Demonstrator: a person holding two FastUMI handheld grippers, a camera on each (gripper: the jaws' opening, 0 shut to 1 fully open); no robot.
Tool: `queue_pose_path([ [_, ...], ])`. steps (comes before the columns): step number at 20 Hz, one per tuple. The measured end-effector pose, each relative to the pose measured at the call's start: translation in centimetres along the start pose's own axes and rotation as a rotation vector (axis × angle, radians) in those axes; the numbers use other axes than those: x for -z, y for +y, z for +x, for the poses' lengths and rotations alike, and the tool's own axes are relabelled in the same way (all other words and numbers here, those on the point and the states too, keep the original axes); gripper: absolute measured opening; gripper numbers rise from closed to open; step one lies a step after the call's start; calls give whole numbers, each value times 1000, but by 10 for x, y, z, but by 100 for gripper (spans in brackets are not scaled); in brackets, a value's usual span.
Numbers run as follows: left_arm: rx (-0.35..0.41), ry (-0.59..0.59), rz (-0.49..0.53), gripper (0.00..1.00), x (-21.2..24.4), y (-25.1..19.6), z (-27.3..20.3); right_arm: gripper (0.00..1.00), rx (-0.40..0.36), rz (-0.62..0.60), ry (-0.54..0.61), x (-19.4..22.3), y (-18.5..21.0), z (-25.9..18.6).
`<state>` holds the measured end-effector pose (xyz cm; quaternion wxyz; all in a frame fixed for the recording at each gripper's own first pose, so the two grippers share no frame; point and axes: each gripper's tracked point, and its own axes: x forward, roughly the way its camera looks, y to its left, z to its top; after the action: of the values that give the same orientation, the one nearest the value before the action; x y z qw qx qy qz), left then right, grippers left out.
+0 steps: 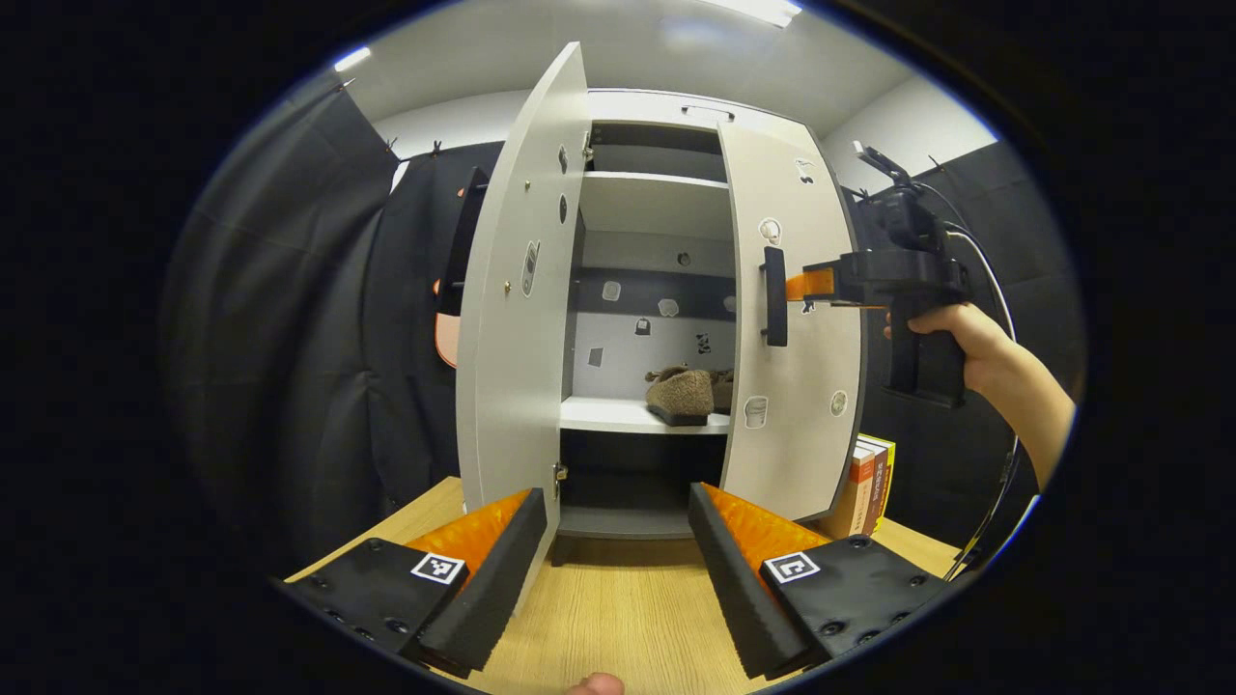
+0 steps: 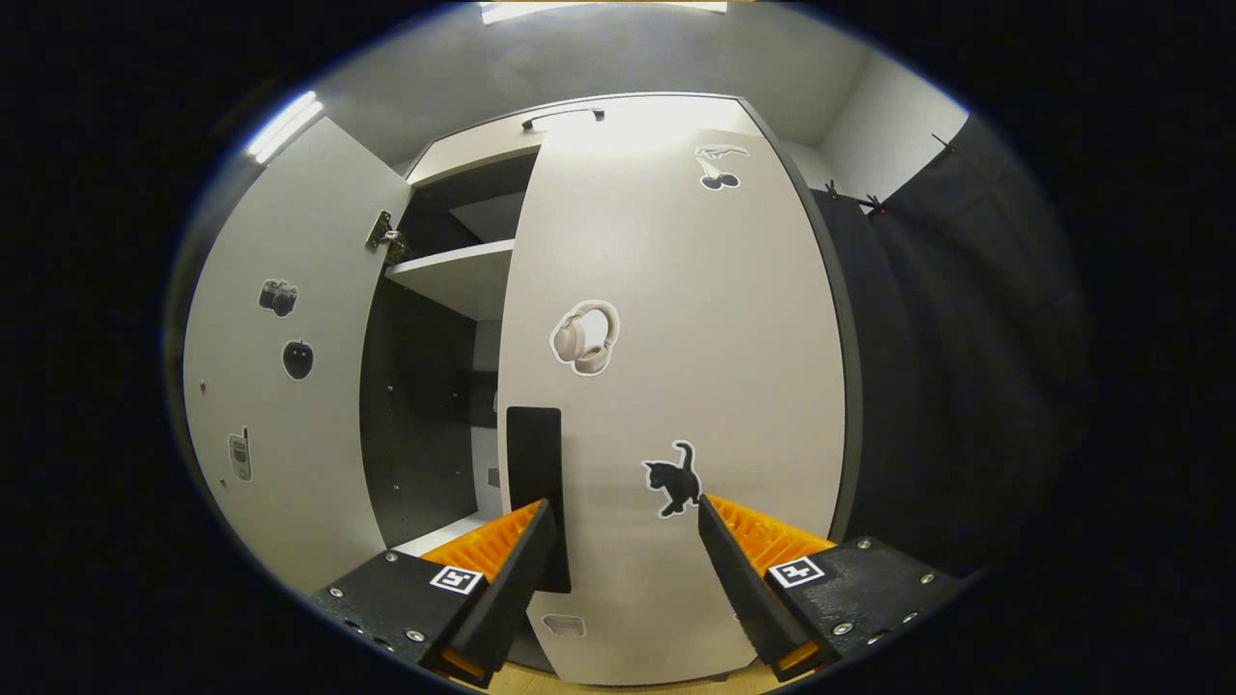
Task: Grab one shoe with the right hand and put it into the shoe cabinet, grab the other shoe with the left hand and put it into the shoe cabinet; then close the right door with the right hand and the left door with the left hand.
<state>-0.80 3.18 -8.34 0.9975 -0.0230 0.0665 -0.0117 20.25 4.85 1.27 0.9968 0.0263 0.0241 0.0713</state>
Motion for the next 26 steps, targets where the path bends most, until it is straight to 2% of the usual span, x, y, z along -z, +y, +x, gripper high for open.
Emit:
queue_pose_path([
  [5, -41, -28, -15, 94, -19, 20, -10, 92, 21, -1, -16, 5, -17, -46],
  [6, -47, -32, -26, 100, -23, 25, -11, 92, 24, 3, -15, 7, -20, -56],
  [8, -79, -36, -36, 97, -27, 40, -14, 92, 32, 12, -23, 10, -25, -75],
  [9, -93, -41, -33, 100, -31, 49, -15, 92, 37, 10, -22, 13, -28, -83],
  [11, -141, -52, -4, 94, -39, 72, -16, 92, 59, -6, -21, 18, -36, -98],
  [12, -168, -58, 11, 100, -42, 85, -15, 92, 67, -13, -20, 19, -40, -104],
  [13, -190, -61, 20, 97, -46, 97, -13, 92, 75, -17, -18, 21, -42, -111],
  [15, -230, -61, 23, 100, -50, 120, -9, 92, 79, -13, -6, 24, -44, -120],
  [17, -263, -69, 38, 94, -55, 141, -2, 92, 85, 5, -6, 23, -46, -127],
  [18, -279, -76, 54, 100, -59, 153, 4, 92, 89, 14, -5, 24, -47, -130],
  [19, -291, -83, 66, 97, -63, 159, 10, 92, 91, 20, -4, 23, -48, -133],
  [21, -296, -90, 67, 100, -68, 166, 23, 92, 96, 13, -5, 21, -50, -135],
  [24, -251, -107, 61, 94, -81, 159, 39, 92, 97, -8, -12, 14, -52, -137],
  [26, -254, -128, 102, 95, -89, 159, 41, 92, 102, -14, -15, 11, -54, -138],
])
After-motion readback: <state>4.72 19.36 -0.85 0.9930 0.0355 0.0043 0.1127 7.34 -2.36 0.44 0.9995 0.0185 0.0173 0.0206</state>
